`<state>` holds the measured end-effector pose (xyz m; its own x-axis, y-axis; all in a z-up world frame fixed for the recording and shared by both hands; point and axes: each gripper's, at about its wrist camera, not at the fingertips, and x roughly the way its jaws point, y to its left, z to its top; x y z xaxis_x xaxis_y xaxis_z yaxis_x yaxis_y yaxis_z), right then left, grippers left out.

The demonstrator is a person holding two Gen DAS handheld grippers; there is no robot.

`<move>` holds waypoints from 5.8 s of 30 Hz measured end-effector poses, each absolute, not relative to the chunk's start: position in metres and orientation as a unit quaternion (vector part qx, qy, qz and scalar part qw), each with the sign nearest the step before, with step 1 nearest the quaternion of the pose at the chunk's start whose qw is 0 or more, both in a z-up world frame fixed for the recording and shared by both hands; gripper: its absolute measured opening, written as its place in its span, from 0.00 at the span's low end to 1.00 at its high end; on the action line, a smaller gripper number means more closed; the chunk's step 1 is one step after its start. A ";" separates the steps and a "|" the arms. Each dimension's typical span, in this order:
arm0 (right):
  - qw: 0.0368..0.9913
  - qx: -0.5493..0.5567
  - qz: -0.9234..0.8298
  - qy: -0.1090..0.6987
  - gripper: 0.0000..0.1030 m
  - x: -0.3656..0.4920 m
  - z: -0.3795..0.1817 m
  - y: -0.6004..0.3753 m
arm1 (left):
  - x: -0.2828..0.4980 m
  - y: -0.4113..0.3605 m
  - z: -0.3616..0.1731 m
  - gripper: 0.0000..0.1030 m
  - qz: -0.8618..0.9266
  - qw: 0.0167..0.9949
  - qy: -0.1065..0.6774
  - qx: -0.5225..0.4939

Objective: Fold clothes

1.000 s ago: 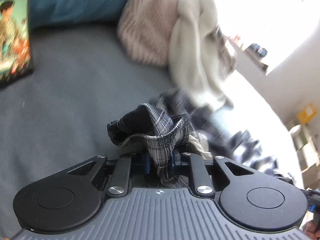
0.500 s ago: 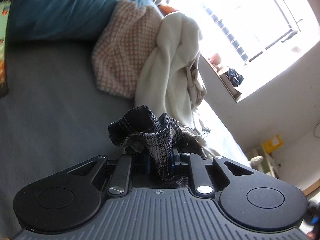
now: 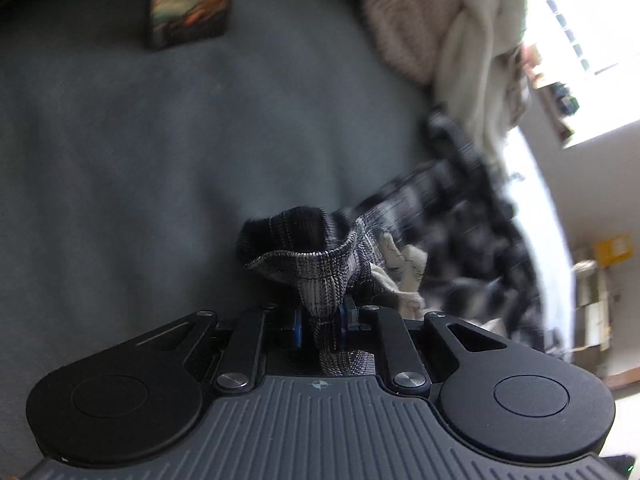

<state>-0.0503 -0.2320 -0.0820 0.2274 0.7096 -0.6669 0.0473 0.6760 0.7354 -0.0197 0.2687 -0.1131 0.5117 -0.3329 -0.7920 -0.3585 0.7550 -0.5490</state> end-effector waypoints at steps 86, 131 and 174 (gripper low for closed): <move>0.640 0.541 -0.334 0.431 0.51 -0.188 -0.118 -0.493 | 0.013 0.223 -0.120 0.70 0.060 0.894 0.422 -0.140; 0.801 0.360 0.112 0.464 0.82 -0.011 -0.083 -0.217 | -0.085 0.263 -0.086 0.71 0.059 0.868 0.425 -0.248; 0.819 -0.194 0.438 0.318 0.68 -0.037 -0.100 0.070 | -0.027 0.264 -0.127 0.71 -0.030 0.849 0.400 -0.344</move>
